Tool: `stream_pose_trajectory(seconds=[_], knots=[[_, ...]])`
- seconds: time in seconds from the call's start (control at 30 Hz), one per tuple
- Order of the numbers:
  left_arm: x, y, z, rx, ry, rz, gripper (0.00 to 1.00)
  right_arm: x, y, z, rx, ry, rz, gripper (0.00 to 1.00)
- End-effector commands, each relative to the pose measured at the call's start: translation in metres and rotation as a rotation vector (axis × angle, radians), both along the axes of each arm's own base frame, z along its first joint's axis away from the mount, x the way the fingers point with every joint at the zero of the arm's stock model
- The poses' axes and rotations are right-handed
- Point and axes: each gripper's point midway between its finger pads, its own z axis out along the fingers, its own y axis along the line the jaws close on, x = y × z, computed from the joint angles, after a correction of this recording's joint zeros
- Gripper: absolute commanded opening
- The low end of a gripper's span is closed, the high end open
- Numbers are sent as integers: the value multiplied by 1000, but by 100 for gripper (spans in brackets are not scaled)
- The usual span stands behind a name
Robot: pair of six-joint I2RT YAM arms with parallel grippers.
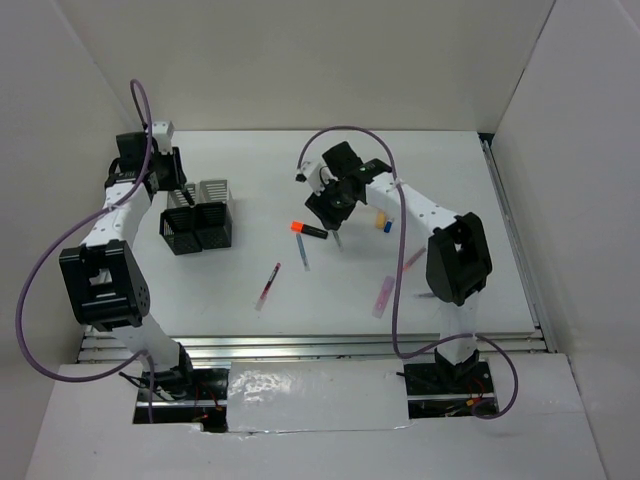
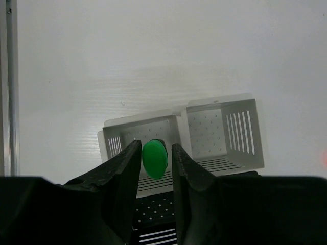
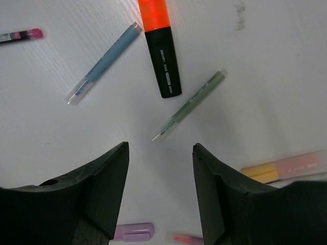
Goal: Sort the stationery into containers
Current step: Place the pen in the storage box.
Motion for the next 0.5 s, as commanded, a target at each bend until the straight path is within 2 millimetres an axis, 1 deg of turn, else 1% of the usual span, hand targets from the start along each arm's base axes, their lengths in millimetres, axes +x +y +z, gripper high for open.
stream_pose_trajectory(seconds=[0.0, 0.07, 0.1, 0.17, 0.2, 0.27, 0.33, 0.4, 0.47], knots=[[12, -3, 27, 10, -70, -26, 45, 18, 19, 10, 25, -80, 67, 59], [11, -4, 34, 3, -86, -35, 52, 18, 22, 1, 3, -81, 108, 59], [9, -7, 39, -31, -96, -23, 56, 19, 22, -6, -16, -81, 120, 57], [8, -15, 49, -63, -119, -59, 60, 15, 24, -20, -55, -79, 171, 56], [6, -18, 57, -70, -136, -69, 61, 17, 25, -26, -67, -87, 179, 54], [3, -26, 66, -108, -152, -90, 61, 16, 28, -34, -80, -88, 214, 52], [-3, -37, 76, -146, -167, -132, 62, 15, 33, -35, -77, -91, 236, 51], [-9, -44, 85, -168, -179, -158, 62, 16, 37, -40, -88, -90, 258, 49], [-14, -51, 89, -193, -181, -184, 62, 21, 41, -40, -93, -101, 274, 48]])
